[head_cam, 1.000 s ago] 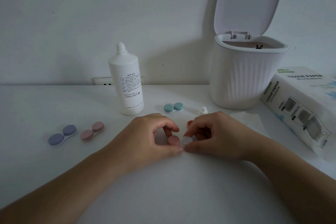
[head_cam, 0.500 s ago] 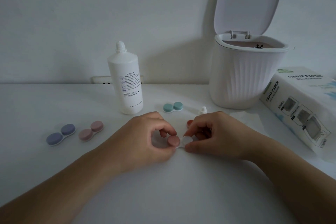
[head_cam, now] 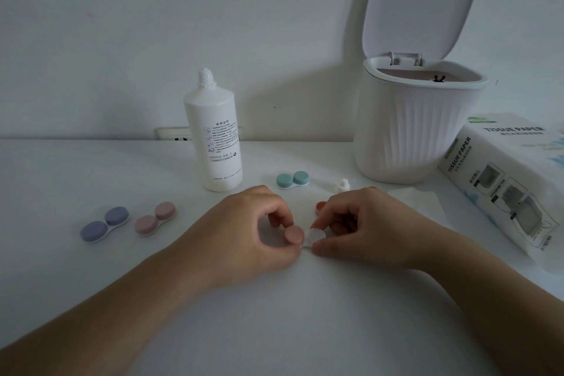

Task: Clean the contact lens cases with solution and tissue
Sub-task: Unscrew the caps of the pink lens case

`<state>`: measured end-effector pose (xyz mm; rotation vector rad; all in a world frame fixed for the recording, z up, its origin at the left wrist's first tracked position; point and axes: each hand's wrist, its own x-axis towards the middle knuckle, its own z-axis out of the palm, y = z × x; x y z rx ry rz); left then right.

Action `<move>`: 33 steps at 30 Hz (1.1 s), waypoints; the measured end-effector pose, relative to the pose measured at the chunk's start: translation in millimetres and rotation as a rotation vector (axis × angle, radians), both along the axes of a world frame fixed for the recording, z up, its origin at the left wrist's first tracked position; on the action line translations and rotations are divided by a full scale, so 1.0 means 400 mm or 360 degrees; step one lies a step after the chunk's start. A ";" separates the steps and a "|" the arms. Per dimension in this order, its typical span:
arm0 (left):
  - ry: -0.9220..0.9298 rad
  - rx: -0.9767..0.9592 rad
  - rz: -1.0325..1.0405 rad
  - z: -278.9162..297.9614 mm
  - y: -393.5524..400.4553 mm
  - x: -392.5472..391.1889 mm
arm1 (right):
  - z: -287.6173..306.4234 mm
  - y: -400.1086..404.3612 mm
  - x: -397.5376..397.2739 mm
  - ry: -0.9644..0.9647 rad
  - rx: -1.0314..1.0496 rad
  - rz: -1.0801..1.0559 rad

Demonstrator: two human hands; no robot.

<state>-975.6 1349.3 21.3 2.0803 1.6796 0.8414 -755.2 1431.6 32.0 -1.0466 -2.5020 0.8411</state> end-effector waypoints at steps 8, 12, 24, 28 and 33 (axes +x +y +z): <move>0.0057 -0.0012 -0.0093 -0.012 0.006 0.003 | -0.005 0.001 -0.001 0.0041 -0.0003 -0.0007; -0.0025 0.0083 -0.0085 -0.018 0.008 0.015 | -0.007 0.002 -0.001 0.0076 -0.0017 -0.0001; -0.0701 0.0019 0.0187 0.007 0.029 -0.017 | -0.006 0.003 0.004 0.0006 -0.0002 0.0032; -0.0461 0.0016 0.0292 -0.005 0.038 -0.026 | -0.007 0.007 0.004 0.0026 -0.0028 0.0039; -0.0222 0.0048 0.0383 -0.016 0.047 -0.028 | -0.009 0.005 0.007 0.0021 -0.0057 0.0036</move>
